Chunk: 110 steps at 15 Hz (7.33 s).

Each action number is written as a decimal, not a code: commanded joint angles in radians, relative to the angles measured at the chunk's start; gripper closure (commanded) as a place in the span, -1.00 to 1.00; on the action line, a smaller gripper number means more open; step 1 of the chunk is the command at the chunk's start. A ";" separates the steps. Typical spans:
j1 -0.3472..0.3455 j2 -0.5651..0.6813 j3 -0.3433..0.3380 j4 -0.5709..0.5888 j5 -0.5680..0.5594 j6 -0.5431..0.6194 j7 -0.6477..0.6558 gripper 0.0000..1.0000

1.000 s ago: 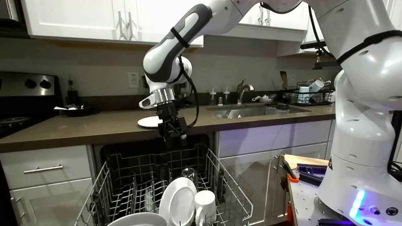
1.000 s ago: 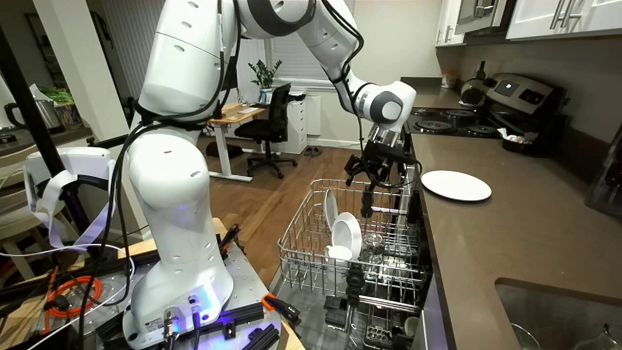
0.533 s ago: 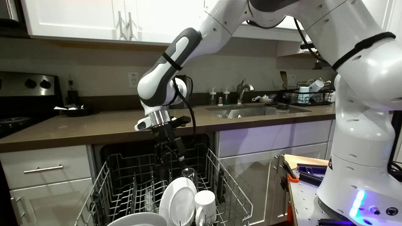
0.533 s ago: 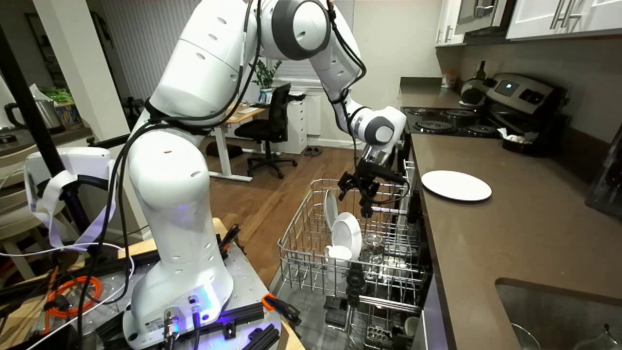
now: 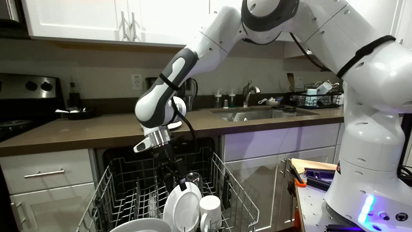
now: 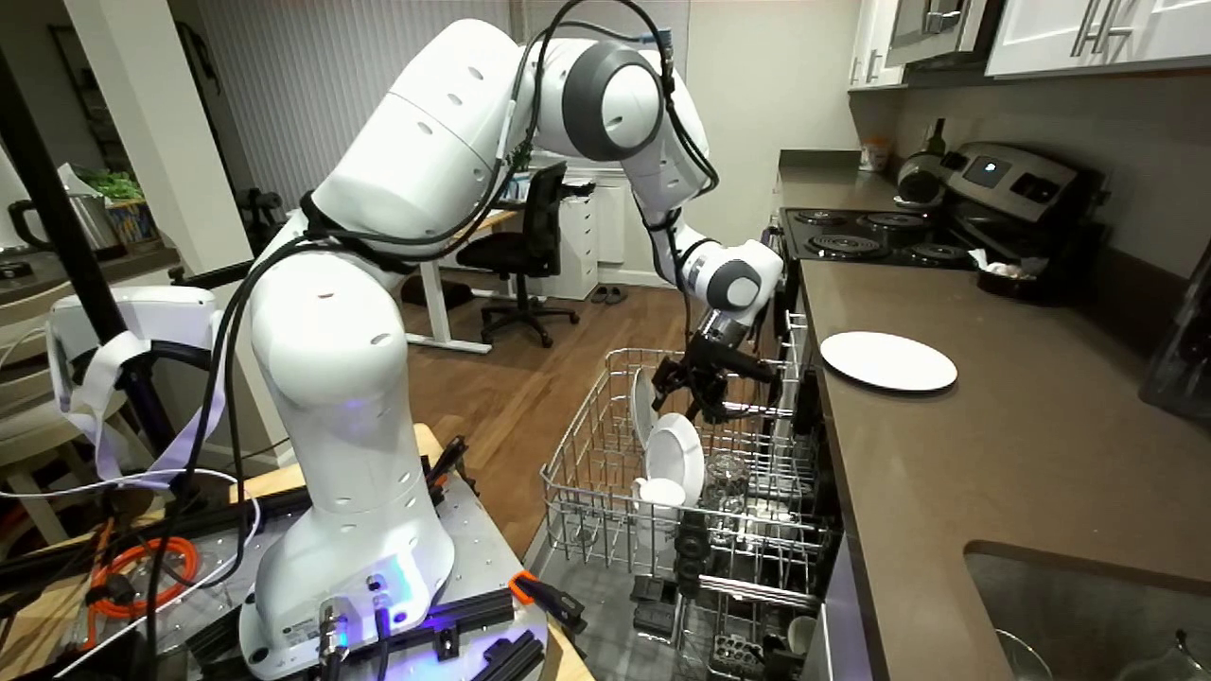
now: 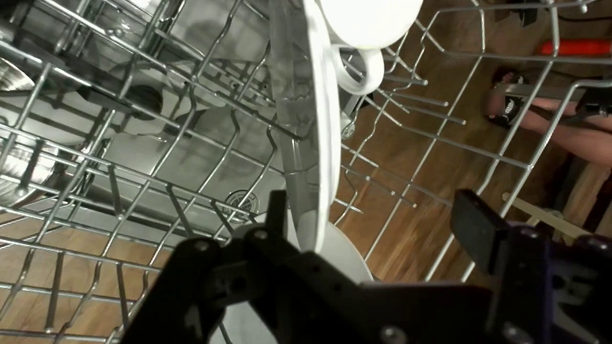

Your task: Pick up the white plate from the dishwasher and move it to the left.

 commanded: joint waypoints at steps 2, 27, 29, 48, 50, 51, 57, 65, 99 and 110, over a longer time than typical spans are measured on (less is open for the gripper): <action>-0.024 0.065 0.037 0.051 -0.013 0.004 0.006 -0.63; -0.046 0.096 0.044 0.206 -0.140 -0.348 -0.158 0.96; -0.044 0.093 0.042 0.217 -0.139 -0.373 -0.159 0.96; -0.031 0.040 0.045 0.228 -0.134 -0.466 -0.141 0.96; -0.030 0.036 0.047 0.231 -0.134 -0.489 -0.141 0.96; -0.029 0.036 0.049 0.233 -0.133 -0.492 -0.141 0.96; -0.029 0.020 0.050 0.228 -0.135 -0.498 -0.131 0.96; -0.032 -0.014 0.041 0.224 -0.139 -0.507 -0.129 0.96; -0.016 -0.022 0.056 0.271 -0.085 -0.355 0.032 0.96; -0.017 0.008 0.057 0.280 -0.030 -0.226 0.086 0.85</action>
